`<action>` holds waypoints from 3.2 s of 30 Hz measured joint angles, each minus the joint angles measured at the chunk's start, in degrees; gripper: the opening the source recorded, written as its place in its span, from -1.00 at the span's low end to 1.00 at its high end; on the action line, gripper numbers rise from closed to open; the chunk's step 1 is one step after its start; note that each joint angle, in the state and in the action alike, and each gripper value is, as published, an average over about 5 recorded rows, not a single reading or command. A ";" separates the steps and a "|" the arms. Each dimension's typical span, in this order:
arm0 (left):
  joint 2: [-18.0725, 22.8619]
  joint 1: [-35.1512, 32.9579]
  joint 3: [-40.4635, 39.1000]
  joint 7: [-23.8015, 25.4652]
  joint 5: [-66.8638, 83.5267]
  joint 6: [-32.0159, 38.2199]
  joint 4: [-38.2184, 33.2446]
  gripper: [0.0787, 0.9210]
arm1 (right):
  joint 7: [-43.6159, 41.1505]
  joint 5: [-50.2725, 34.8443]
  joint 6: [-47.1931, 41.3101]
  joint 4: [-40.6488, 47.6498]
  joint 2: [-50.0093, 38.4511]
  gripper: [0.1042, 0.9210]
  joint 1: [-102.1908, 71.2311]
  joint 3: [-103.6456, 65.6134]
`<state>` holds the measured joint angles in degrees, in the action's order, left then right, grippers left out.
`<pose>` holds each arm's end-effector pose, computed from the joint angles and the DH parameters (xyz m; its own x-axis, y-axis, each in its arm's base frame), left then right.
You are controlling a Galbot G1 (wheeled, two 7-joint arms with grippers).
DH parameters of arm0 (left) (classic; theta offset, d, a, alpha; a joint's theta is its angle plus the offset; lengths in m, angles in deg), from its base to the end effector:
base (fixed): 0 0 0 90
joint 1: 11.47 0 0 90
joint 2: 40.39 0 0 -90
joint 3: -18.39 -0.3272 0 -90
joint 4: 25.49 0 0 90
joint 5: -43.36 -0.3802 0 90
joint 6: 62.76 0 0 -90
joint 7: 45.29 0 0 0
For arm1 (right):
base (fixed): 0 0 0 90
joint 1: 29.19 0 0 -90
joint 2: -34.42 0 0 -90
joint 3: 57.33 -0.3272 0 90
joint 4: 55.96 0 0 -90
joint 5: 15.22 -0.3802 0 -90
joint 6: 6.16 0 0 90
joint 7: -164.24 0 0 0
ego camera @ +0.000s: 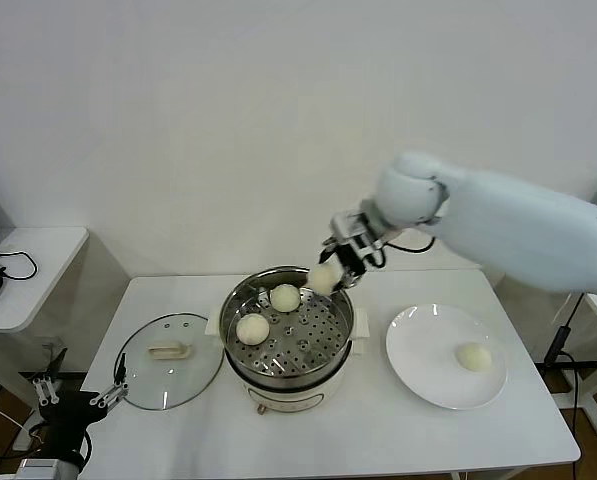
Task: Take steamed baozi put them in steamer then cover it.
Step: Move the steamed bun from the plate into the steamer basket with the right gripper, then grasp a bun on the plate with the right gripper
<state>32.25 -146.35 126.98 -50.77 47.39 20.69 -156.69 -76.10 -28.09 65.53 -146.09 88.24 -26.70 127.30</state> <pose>0.1596 0.1099 -0.2240 -0.9837 -0.1620 0.0784 -0.1222 0.9210 0.3699 0.4880 0.1132 -0.0095 -0.2392 -0.3459 0.9073 -0.7922 -0.4708 -0.3884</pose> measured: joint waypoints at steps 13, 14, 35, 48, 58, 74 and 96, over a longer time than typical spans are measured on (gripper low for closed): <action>1.00 -0.75 0.98 -0.08 0.01 0.01 -0.49 0.77 | 1.25 5.47 9.61 -2.17 7.28 0.18 -1.81 6.48; 1.03 -0.76 1.03 -0.08 0.03 0.01 -0.49 0.77 | 1.26 6.26 10.50 -2.28 7.56 0.18 -1.98 6.73; 1.50 -0.40 0.65 -0.17 0.03 0.26 0.11 0.77 | 1.20 15.85 22.15 -5.30 8.85 0.39 -3.53 9.20; 0.99 -0.16 0.61 -0.17 0.09 0.26 -0.17 0.77 | 1.22 13.51 22.44 -6.47 5.87 0.76 -1.09 7.02; 0.21 0.06 0.40 -0.07 0.09 0.25 -0.83 0.77 | 1.70 9.86 16.10 -7.12 -1.72 0.76 0.64 1.82; -1.45 0.44 -1.64 0.10 -0.44 0.09 -1.18 0.77 | 0.57 11.24 4.74 -7.25 -24.34 0.76 -11.75 -7.94; -1.07 -1.00 -1.48 0.25 -1.18 -0.30 -1.51 0.77 | -1.23 25.98 6.95 10.91 -28.13 0.76 -48.01 -37.29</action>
<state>31.17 -147.36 125.50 -50.52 46.21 20.39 -158.21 -77.33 -2.11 72.48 -135.18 60.11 -74.71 90.01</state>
